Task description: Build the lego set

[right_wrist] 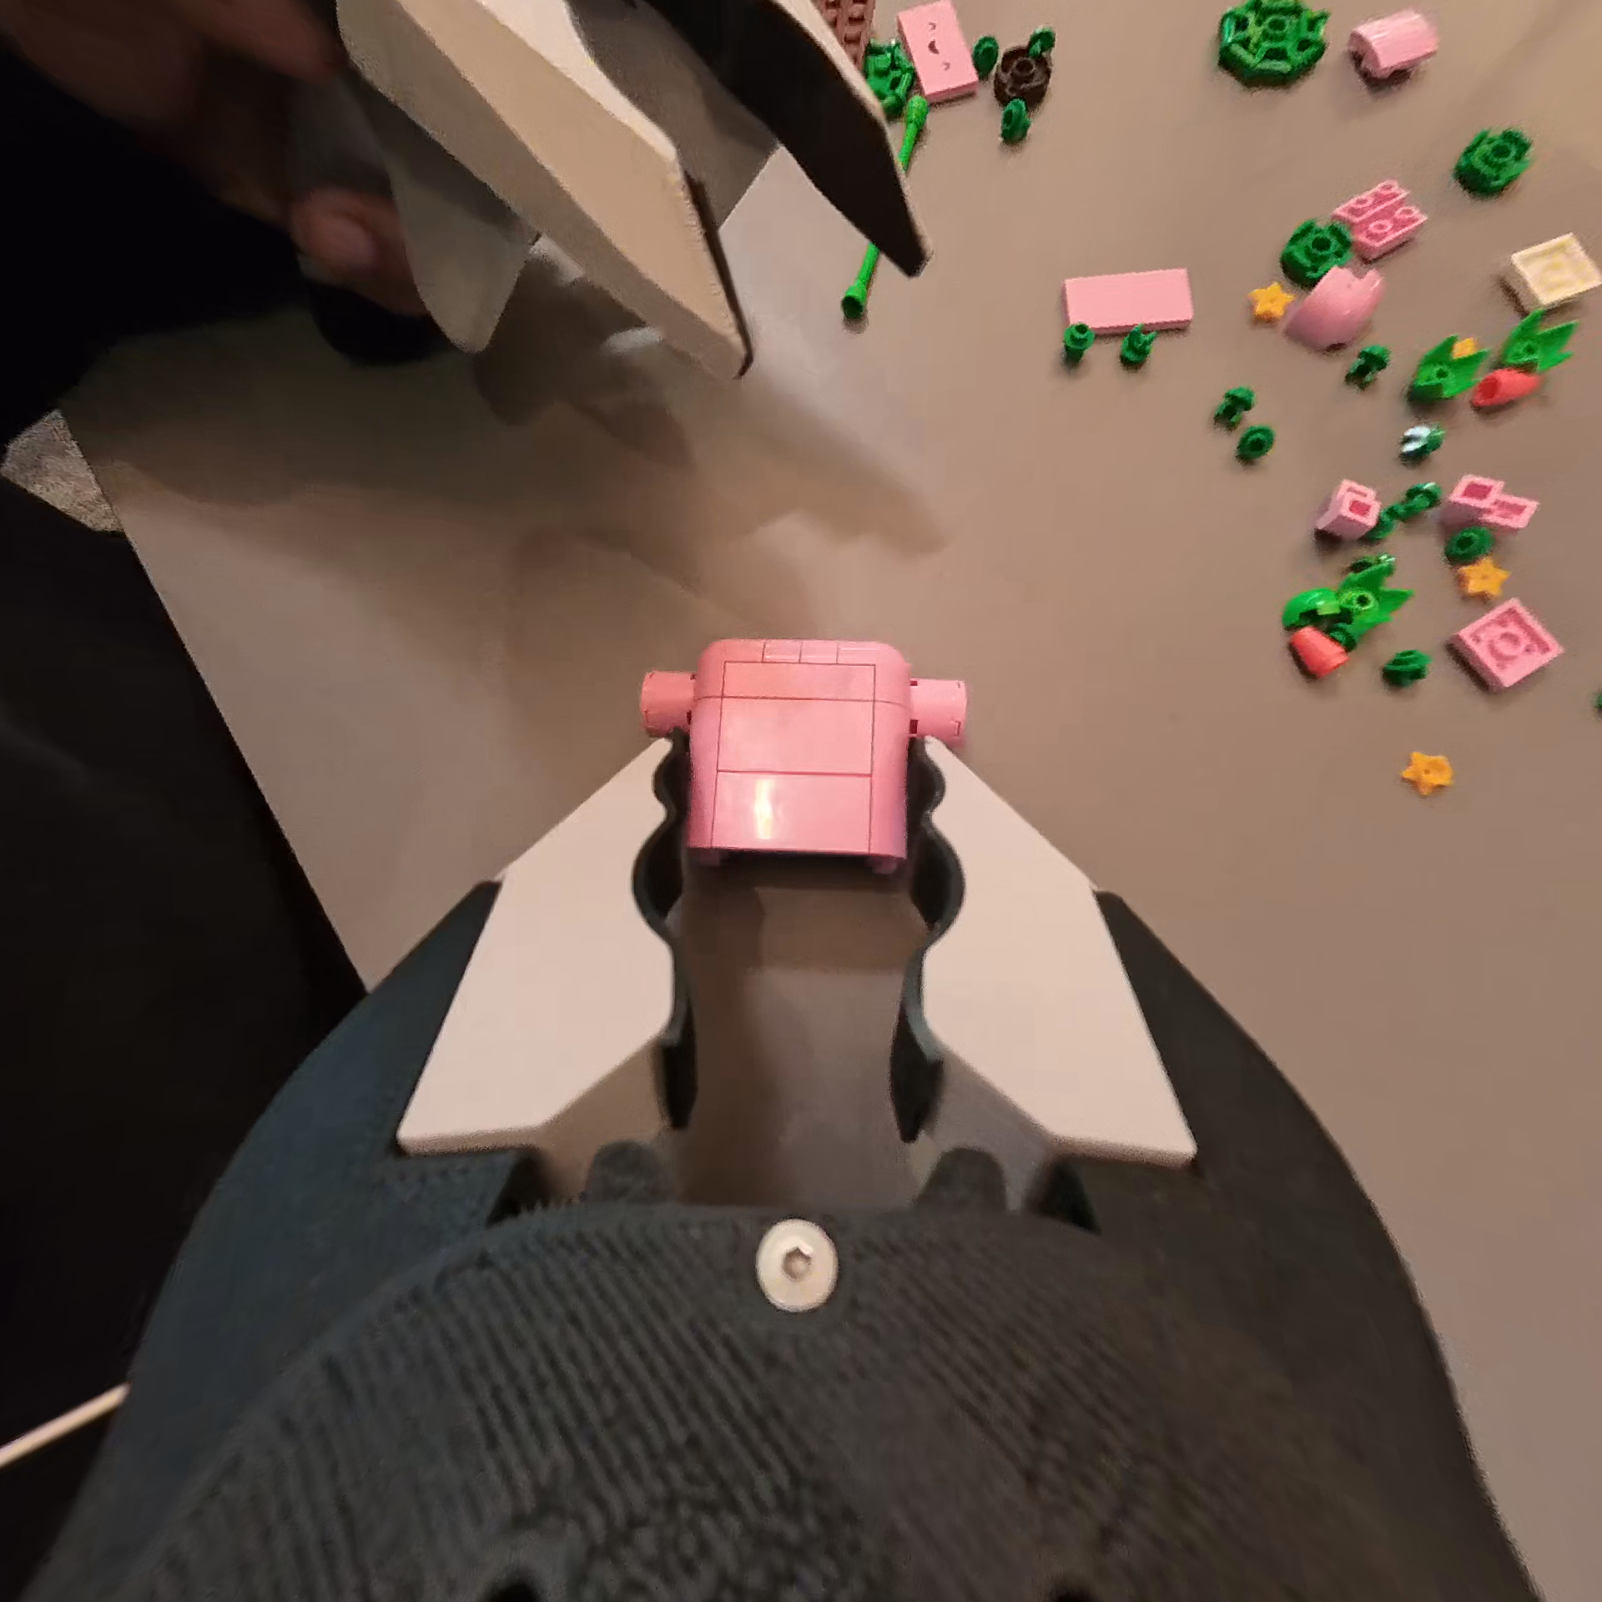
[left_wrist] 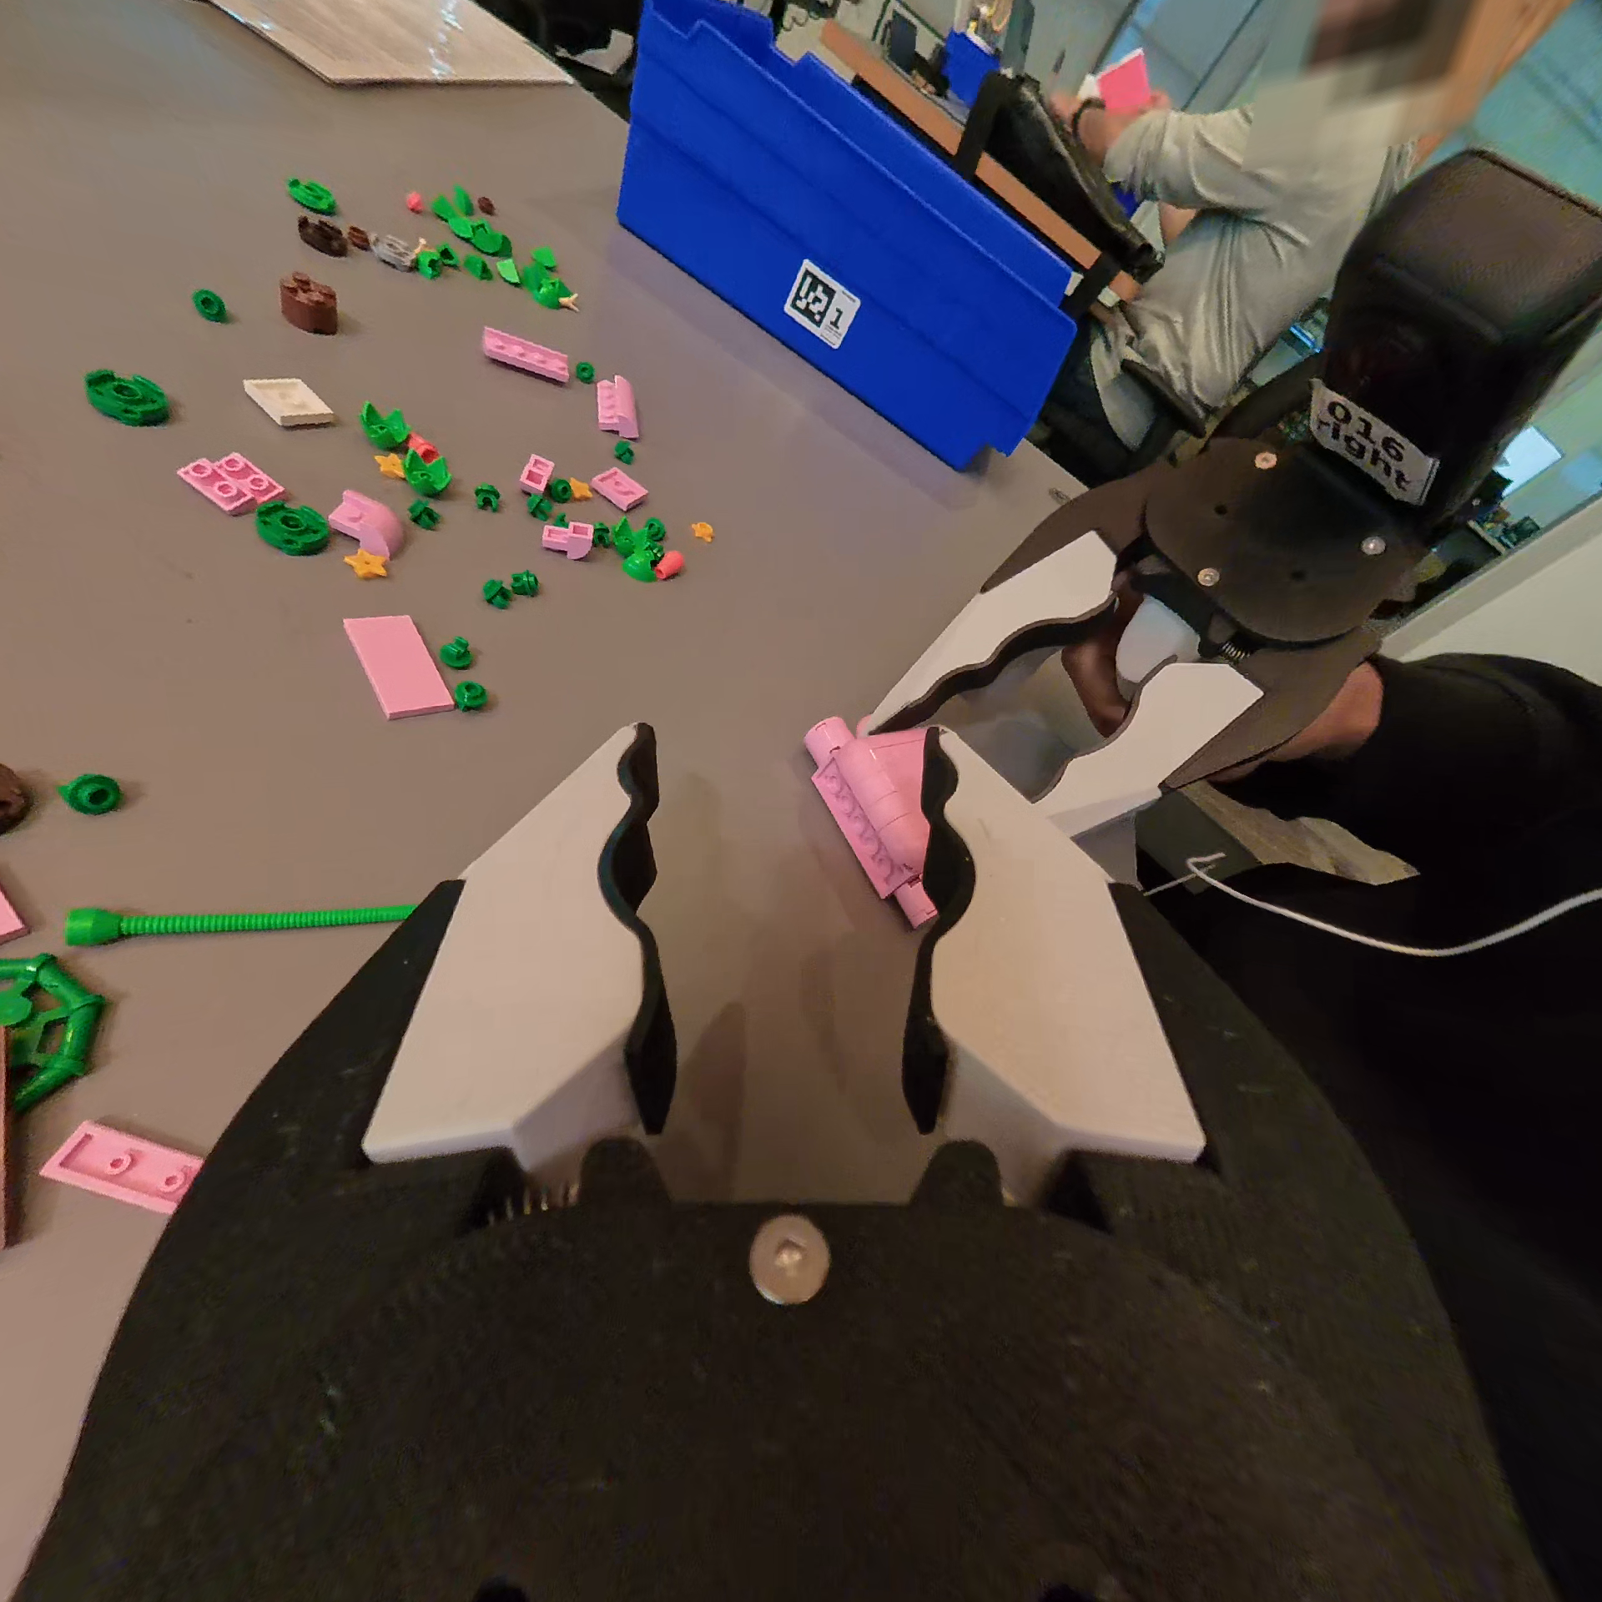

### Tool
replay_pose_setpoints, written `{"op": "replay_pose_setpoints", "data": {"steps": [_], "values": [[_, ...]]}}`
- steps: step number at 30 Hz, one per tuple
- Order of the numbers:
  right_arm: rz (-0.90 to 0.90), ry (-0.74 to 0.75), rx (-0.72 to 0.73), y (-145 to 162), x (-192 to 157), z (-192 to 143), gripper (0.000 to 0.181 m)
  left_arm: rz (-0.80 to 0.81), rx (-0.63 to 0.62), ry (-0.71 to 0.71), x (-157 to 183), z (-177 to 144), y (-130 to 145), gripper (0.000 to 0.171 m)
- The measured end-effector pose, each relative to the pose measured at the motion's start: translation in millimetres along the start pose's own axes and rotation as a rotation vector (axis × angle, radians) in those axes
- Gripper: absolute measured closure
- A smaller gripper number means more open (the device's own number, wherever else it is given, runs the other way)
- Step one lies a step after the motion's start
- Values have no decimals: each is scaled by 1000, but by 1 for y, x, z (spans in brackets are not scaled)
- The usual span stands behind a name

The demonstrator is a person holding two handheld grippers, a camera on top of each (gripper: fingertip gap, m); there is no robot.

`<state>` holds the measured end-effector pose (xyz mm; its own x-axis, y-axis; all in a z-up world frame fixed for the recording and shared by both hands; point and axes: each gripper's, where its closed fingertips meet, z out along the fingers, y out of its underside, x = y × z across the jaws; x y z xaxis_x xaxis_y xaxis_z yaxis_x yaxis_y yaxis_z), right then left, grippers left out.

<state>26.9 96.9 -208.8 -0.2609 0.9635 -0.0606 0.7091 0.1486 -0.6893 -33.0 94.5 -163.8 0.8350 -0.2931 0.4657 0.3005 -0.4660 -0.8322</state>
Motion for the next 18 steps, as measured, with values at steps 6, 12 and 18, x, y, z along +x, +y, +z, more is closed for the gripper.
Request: {"op": "replay_pose_setpoints", "data": {"steps": [6,12,18], "values": [[-224,69,234,-33,-16,-18,137,-45,64,108,14,-6,-11,109],[-276,201,249,-38,-1,-27,174,-171,67,231,24,-7,-13,104],[-41,79,260,-32,-5,-39,144,-149,71,187,18,-6,-12,107]]}}
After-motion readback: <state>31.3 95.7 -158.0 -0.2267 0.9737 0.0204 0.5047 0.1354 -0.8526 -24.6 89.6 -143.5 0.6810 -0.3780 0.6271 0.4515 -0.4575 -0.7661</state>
